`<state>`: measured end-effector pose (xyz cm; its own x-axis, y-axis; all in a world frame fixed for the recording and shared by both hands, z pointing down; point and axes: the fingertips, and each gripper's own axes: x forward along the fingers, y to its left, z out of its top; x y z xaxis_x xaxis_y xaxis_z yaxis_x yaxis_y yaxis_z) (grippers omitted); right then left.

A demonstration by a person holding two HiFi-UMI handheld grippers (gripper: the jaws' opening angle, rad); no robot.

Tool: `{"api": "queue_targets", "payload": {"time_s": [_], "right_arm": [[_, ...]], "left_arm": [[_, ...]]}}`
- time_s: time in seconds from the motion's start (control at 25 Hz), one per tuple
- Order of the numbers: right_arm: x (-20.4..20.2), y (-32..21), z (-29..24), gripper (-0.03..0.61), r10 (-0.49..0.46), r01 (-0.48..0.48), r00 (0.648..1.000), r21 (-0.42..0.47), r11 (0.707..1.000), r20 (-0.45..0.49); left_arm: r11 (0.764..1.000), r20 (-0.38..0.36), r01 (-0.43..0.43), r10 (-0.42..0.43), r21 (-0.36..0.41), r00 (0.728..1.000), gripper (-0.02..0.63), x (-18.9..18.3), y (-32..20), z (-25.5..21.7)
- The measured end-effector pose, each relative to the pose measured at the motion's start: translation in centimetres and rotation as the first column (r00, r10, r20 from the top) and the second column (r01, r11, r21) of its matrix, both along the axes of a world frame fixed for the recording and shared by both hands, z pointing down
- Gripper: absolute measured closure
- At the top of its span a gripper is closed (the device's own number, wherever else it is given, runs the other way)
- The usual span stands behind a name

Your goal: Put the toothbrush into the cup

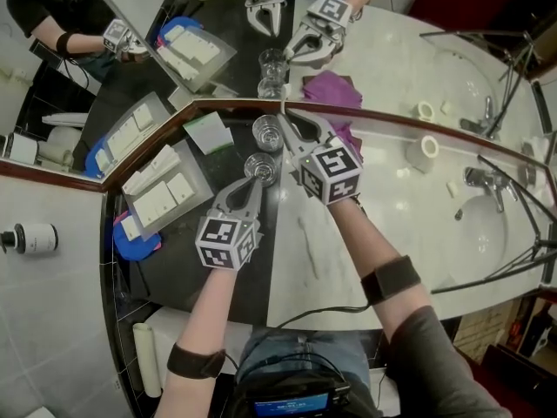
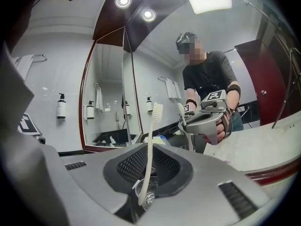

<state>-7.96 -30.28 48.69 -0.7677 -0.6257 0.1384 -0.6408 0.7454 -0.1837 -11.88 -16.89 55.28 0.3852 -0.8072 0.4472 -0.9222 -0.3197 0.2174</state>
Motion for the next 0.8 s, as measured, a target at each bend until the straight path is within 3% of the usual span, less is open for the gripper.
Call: {"api": "queue_targets", "payload": {"time_s": [0.28, 0.8], "right_arm": [[-1.6, -1.5, 0.3, 0.523, 0.017, -0.017, 1.0, 0.0, 1.0, 0.015], [-2.8, -2.1, 4.0, 0.522, 0.018, -0.019, 0.999, -0.026, 0.999, -0.044]], "left_arm": [[1.0, -0.011, 0.001, -0.001, -0.002, 1.0, 0.612, -0.7, -0.7, 0.6], [1.0, -0.024, 0.001, -0.001, -0.013, 1.0, 0.612, -1.3, -1.0, 1.9]]}}
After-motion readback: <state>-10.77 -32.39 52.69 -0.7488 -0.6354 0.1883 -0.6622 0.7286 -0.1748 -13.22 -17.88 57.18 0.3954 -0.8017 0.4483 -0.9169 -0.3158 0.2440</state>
